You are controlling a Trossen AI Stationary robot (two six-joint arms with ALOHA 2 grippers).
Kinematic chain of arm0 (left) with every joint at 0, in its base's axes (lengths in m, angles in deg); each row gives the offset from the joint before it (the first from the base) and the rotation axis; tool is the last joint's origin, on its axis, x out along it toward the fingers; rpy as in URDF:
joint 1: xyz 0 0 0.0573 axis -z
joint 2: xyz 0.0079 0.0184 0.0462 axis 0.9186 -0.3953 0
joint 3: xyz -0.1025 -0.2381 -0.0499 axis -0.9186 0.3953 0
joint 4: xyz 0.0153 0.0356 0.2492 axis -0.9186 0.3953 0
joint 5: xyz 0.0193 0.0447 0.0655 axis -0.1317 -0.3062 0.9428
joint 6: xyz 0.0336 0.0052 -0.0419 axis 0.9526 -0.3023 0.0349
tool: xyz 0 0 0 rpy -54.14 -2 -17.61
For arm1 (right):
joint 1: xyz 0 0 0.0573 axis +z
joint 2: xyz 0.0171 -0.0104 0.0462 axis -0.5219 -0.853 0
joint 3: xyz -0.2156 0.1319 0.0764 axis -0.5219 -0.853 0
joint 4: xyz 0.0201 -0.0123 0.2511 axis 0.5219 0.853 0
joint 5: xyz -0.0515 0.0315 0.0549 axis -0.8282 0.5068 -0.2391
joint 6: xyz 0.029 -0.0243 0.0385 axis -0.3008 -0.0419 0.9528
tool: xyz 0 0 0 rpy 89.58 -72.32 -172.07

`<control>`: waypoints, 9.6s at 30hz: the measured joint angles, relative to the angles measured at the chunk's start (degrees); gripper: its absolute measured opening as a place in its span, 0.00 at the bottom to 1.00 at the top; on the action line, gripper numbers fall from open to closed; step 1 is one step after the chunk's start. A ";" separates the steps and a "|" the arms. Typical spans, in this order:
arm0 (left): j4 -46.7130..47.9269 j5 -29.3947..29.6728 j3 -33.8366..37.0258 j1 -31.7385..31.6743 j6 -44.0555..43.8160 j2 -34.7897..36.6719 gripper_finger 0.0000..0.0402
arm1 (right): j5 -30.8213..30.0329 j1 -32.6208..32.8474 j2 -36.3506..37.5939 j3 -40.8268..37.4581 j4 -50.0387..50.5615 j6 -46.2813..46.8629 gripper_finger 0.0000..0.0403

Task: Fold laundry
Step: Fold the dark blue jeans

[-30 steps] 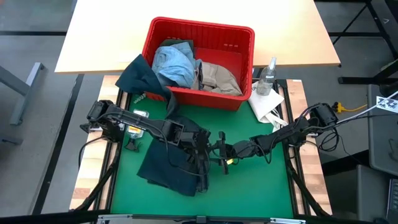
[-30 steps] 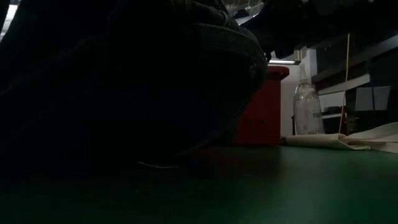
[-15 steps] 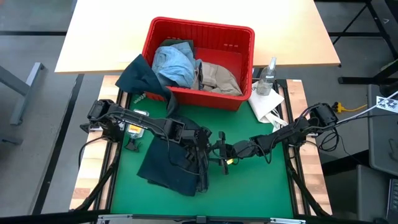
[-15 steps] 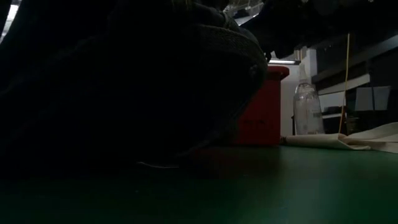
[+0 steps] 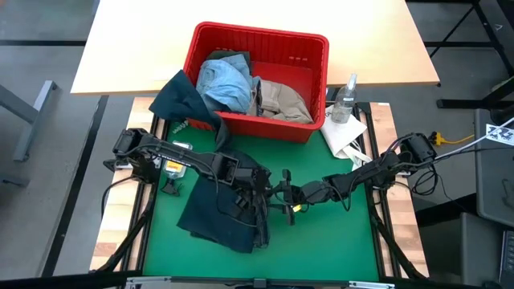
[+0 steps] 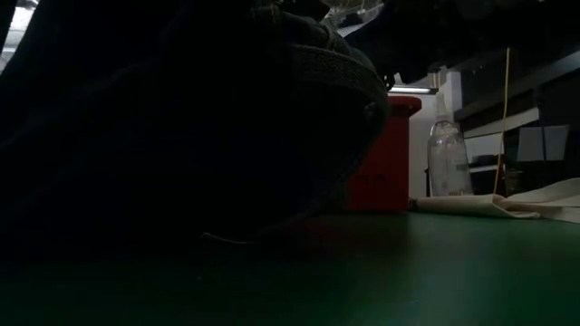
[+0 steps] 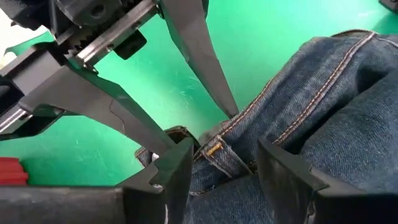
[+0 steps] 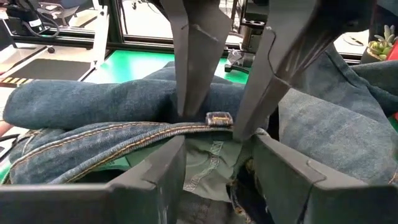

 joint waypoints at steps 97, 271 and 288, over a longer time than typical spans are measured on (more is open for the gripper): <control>-8.22 15.13 -0.90 0.97 -0.80 -7.76 0.42 | -10.39 5.42 -7.17 -0.09 15.50 -44.09 0.15; 51.55 28.32 -25.07 12.96 -97.61 9.18 0.03 | -0.37 -4.37 -22.67 25.53 21.85 -17.22 0.49; 51.53 28.40 -25.09 12.96 -97.50 9.18 0.03 | 2.31 -4.42 -21.33 25.53 9.74 -18.31 0.49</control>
